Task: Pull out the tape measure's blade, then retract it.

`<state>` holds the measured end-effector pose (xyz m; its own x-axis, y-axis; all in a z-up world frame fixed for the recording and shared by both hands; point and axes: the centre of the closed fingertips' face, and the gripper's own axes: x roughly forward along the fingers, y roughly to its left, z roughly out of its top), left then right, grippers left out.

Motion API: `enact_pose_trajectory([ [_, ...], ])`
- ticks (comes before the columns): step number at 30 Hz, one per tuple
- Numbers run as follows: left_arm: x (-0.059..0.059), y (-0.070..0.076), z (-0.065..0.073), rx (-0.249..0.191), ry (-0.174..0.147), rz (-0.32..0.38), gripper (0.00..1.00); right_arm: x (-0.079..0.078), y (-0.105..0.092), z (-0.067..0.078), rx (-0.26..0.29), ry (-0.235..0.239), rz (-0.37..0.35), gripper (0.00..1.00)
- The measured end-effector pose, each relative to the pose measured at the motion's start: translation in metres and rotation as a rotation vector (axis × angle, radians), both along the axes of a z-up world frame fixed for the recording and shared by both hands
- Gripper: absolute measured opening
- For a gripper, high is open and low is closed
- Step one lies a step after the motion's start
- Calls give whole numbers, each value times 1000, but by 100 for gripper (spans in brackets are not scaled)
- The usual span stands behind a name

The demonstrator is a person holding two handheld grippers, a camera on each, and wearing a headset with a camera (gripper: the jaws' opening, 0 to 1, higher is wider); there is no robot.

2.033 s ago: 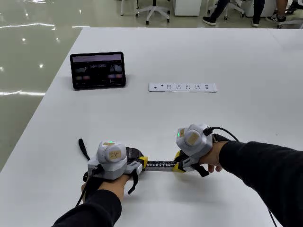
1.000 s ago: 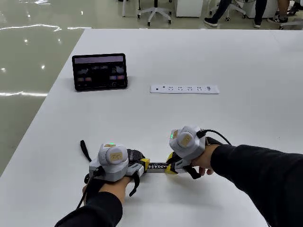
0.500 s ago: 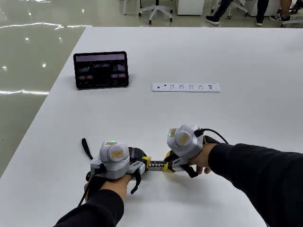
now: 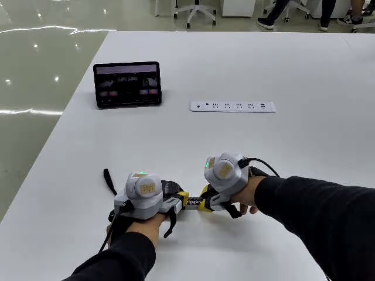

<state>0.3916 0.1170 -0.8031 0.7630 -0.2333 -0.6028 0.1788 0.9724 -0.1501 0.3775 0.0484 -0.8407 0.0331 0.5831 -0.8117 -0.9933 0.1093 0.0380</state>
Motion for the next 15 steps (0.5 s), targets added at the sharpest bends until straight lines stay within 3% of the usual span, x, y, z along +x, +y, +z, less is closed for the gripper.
enact_pose_trajectory([
  [15,-1,0,0,-3,2,0,58,-1,14,0,18,-1,-1,10],
])
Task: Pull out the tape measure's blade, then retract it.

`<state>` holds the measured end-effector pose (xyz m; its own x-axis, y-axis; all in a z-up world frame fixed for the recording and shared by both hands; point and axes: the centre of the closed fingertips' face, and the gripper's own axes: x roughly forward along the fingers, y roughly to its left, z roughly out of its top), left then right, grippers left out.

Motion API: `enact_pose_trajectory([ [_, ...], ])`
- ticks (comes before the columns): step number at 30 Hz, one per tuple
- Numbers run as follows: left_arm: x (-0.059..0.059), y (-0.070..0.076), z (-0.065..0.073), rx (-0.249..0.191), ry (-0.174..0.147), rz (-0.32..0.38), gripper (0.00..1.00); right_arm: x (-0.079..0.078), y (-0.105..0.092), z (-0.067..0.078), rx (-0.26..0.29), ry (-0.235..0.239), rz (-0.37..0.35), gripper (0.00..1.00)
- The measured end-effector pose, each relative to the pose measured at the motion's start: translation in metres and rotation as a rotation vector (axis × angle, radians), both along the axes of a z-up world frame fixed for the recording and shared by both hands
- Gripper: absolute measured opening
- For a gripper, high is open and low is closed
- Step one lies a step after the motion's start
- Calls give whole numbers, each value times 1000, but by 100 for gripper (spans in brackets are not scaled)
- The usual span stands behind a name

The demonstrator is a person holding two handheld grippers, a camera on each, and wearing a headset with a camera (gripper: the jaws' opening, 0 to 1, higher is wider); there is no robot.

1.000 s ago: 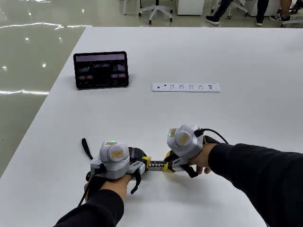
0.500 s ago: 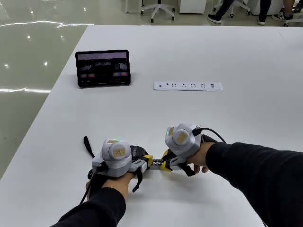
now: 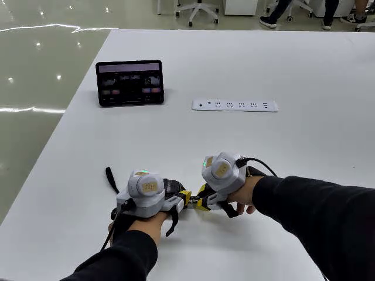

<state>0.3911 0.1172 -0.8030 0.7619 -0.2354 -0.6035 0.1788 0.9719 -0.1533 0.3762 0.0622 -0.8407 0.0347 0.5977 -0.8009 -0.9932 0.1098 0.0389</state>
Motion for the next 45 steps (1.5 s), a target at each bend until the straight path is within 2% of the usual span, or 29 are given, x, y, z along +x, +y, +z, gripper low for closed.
enact_pose_trajectory([
  [19,-1,0,0,-5,1,-1,58,-2,10,2,17,-7,11,10],
  [45,-2,0,0,-4,2,-7,58,-4,14,1,24,-2,22,11],
])
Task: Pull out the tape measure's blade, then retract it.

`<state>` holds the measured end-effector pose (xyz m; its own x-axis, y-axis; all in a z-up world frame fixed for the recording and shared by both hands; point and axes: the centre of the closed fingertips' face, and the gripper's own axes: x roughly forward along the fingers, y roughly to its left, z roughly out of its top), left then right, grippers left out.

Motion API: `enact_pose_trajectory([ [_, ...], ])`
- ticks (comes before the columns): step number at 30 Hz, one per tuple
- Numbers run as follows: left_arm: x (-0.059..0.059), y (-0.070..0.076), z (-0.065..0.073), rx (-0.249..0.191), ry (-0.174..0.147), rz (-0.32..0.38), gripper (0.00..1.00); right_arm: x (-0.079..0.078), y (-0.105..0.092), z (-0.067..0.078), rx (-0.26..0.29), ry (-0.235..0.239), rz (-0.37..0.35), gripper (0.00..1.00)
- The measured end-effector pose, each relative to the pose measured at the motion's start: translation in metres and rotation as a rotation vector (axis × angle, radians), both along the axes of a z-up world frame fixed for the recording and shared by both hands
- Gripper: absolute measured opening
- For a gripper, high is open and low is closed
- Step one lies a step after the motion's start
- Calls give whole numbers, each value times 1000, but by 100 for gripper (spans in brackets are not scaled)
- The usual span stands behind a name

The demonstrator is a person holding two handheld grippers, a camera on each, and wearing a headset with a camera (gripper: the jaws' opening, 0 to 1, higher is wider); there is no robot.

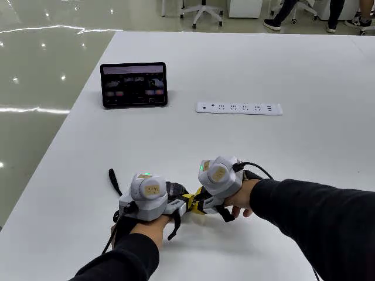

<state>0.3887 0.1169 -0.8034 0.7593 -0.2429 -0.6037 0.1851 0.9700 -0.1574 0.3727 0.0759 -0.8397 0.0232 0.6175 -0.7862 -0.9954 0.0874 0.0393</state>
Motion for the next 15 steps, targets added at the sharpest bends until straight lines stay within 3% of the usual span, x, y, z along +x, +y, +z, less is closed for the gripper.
enact_pose_trajectory([
  [15,0,0,0,-6,-5,-2,59,1,0,-1,-8,-2,-10,12],
])
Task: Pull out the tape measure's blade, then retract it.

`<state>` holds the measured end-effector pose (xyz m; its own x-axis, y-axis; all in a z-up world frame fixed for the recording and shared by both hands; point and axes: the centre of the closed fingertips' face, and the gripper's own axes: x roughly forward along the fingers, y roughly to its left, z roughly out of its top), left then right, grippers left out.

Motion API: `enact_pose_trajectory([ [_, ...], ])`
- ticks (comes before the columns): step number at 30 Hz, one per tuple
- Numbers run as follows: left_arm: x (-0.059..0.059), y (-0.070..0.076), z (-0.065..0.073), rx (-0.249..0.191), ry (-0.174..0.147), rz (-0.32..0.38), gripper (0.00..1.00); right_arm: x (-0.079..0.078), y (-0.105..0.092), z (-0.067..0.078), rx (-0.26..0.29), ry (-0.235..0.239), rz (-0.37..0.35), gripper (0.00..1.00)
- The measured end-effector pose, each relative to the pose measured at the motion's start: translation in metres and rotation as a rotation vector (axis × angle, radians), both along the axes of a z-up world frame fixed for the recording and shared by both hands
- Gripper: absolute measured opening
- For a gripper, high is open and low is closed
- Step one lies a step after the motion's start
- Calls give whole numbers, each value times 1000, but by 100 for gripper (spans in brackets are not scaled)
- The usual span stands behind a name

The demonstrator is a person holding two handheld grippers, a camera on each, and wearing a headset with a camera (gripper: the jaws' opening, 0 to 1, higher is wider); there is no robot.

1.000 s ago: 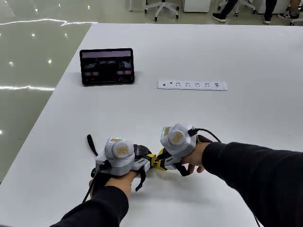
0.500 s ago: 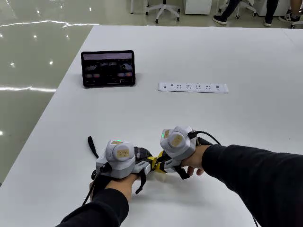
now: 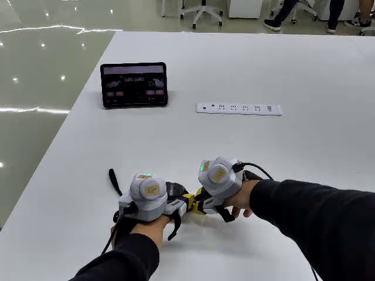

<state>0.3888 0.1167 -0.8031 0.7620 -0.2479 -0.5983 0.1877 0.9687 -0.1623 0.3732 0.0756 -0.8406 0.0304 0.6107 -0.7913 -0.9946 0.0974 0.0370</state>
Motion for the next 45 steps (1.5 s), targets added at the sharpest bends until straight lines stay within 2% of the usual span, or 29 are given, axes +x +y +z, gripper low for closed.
enact_pose_trajectory([
  [12,-1,-2,1,12,-23,-11,61,0,0,0,-1,-21,-5,12],
  [13,-1,-2,3,25,-35,-23,61,-1,0,0,-1,-20,-9,12],
  [14,2,1,7,77,-68,-36,63,-1,-1,0,-4,-17,-16,13],
  [15,1,2,7,85,-75,-33,65,-1,-2,0,-7,-15,-22,13],
  [17,1,3,6,60,-62,-28,67,-2,-6,1,-10,-11,-29,13],
  [18,0,3,4,34,-46,-24,70,-2,-8,1,-11,-10,-31,13],
  [19,2,5,6,14,-67,-25,73,-2,-11,1,-12,-11,-34,14],
  [20,6,4,12,-12,-105,-31,77,-2,-13,1,-13,-11,-38,16],
  [22,1,8,11,-41,-68,-29,79,3,-19,2,-14,-29,-56,22],
  [23,0,6,12,-81,-60,-32,80,4,-21,2,-13,-27,-67,25],
  [24,2,8,16,-87,-80,-46,84,5,-25,4,-7,-23,-79,27],
  [25,3,9,19,-78,-103,-56,87,5,-26,5,-3,-27,-83,29],
  [26,3,12,23,-79,-110,-60,90,7,-29,7,4,-33,-93,33],
  [27,3,13,23,-82,-107,-63,93,7,-30,8,6,-33,-97,36],
  [29,2,16,23,-106,-75,-83,97,6,-35,13,19,-26,-113,41],
  [30,3,19,25,-101,-87,-85,100,7,-37,15,22,-29,-117,42],
  [31,4,24,29,-89,-102,-97,100,9,-40,16,26,-35,-124,43],
  [33,3,27,32,-82,-105,-122,100,11,-45,19,25,-44,-140,50],
  [34,3,30,33,-60,-112,-147,100,13,-48,21,31,-47,-150,55],
  [35,1,31,33,-45,-111,-168,100,13,-50,23,37,-45,-155,58],
  [37,-5,28,31,-53,-98,-238,100,14,-56,29,47,-57,-167,59],
  [39,-11,32,28,-24,-93,-275,100,17,-63,33,53,-80,-182,62],
  [43,-17,41,30,-26,-94,-288,100,18,-74,44,79,-105,-210,69],
  [44,-19,45,34,-32,-99,-288,100,18,-79,47,85,-117,-216,70],
  [45,-20,46,39,-50,-119,-288,100,18,-83,50,94,-127,-224,73],
])
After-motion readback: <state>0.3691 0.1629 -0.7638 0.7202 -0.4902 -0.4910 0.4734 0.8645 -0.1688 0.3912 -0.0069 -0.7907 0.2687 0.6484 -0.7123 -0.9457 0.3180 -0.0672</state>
